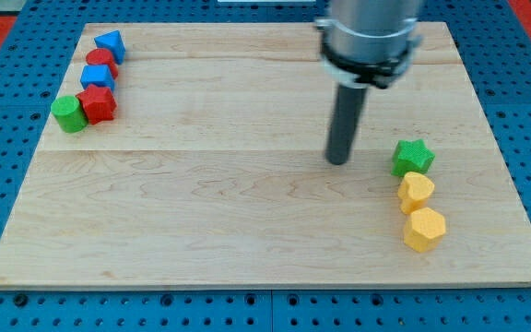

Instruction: Slide the green circle towards the center right

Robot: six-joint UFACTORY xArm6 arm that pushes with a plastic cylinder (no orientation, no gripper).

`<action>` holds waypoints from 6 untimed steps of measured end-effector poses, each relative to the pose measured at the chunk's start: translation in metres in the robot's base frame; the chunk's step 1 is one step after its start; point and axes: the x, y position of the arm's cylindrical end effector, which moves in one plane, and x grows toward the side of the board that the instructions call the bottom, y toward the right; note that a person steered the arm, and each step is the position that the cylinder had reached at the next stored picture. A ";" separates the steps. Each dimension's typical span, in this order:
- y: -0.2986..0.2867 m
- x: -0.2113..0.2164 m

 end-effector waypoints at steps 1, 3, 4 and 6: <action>-0.059 0.007; -0.174 0.011; -0.251 0.011; -0.366 -0.004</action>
